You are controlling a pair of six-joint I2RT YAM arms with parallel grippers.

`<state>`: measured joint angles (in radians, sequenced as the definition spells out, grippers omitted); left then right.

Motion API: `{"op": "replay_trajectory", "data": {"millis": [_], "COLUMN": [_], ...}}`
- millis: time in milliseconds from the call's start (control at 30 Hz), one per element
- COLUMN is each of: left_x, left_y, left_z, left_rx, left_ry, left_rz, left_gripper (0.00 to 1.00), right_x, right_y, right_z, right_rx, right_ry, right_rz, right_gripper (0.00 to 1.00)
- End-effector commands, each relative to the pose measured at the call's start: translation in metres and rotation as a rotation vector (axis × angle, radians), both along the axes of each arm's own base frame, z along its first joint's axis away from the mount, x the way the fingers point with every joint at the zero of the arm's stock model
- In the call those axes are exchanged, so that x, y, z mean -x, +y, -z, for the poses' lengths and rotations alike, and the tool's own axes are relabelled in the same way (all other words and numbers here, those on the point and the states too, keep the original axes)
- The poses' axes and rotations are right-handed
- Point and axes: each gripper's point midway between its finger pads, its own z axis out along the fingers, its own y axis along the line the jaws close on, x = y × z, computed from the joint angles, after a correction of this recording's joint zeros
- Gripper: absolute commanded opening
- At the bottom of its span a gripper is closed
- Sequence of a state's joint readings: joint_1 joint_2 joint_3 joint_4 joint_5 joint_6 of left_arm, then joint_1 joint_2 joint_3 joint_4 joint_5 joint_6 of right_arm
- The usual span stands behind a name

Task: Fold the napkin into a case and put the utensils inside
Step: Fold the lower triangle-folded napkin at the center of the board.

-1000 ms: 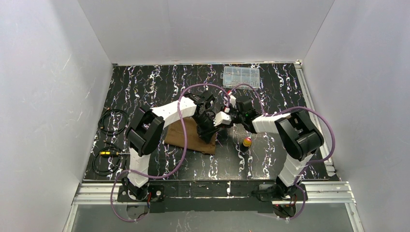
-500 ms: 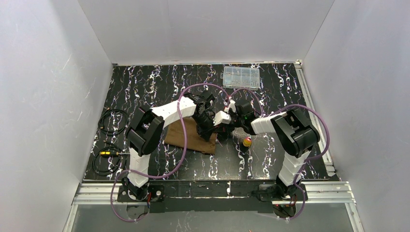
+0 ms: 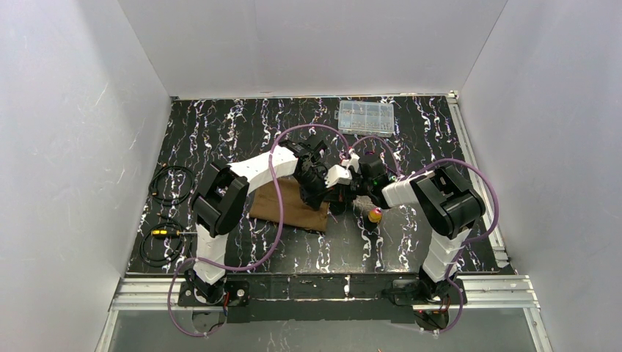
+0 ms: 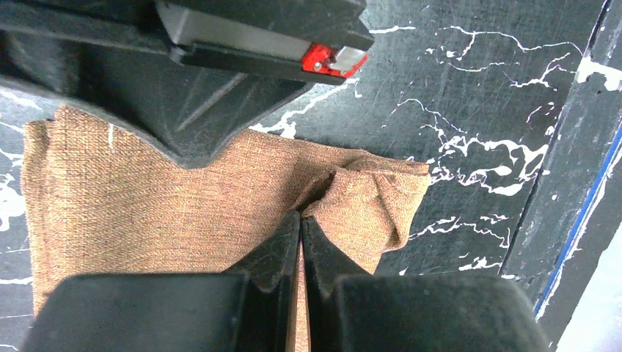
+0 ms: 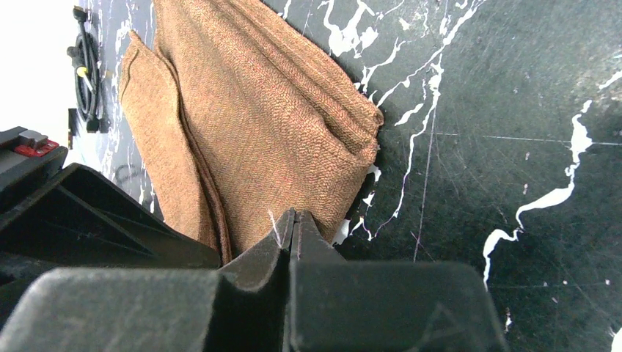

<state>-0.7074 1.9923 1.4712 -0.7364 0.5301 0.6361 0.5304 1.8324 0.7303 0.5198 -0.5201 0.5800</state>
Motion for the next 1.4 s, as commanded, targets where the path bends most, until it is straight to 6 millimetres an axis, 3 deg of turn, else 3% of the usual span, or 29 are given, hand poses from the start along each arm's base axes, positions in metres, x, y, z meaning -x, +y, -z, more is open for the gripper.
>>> {"op": "replay_trajectory", "data": {"millis": [0, 233, 333, 500, 633, 800, 867, 1000, 1167, 1267, 1367], "left_x": [-0.008, -0.010, -0.013, -0.026, -0.027, -0.022, -0.021, -0.018, -0.017, -0.016, -0.017], "left_y": [-0.008, -0.012, -0.011, -0.005, -0.001, -0.001, -0.001, 0.000, 0.001, 0.001, 0.001], "left_z": [-0.011, -0.009, 0.004, 0.023, 0.028, 0.031, 0.031, 0.034, 0.036, 0.035, 0.032], "left_rx": [0.026, 0.030, 0.001, -0.053, -0.064, -0.059, -0.060, -0.065, -0.074, -0.074, -0.073], "left_ry": [-0.023, -0.013, -0.008, -0.059, -0.072, -0.054, -0.048, -0.040, -0.030, -0.024, -0.032], "left_rz": [-0.004, 0.002, 0.003, -0.012, -0.021, -0.029, -0.035, -0.033, -0.033, -0.041, -0.047], "left_gripper": [0.00, 0.00, 0.00, 0.00, 0.00, 0.00, 0.00, 0.00, 0.00, 0.00, 0.00], "right_x": [0.016, 0.019, 0.018, 0.009, -0.006, 0.004, 0.015, 0.033, 0.032, 0.018, 0.009], "right_y": [-0.014, -0.011, -0.007, -0.008, -0.025, -0.045, -0.052, -0.057, -0.063, -0.060, -0.050], "right_z": [0.030, 0.027, 0.020, -0.006, -0.037, -0.063, -0.065, -0.063, -0.063, -0.060, -0.059], "right_rx": [0.075, 0.049, 0.019, -0.038, -0.018, 0.009, 0.006, -0.009, 0.021, 0.033, 0.023], "right_ry": [0.071, 0.076, 0.070, 0.038, -0.040, -0.115, -0.114, -0.089, -0.107, -0.122, -0.099], "right_rz": [0.013, 0.001, -0.005, 0.026, 0.116, 0.149, 0.160, 0.160, 0.169, 0.161, 0.119], "right_gripper": [0.03, 0.03, 0.03, 0.04, 0.11, 0.13, 0.14, 0.27, 0.43, 0.44, 0.36]}}
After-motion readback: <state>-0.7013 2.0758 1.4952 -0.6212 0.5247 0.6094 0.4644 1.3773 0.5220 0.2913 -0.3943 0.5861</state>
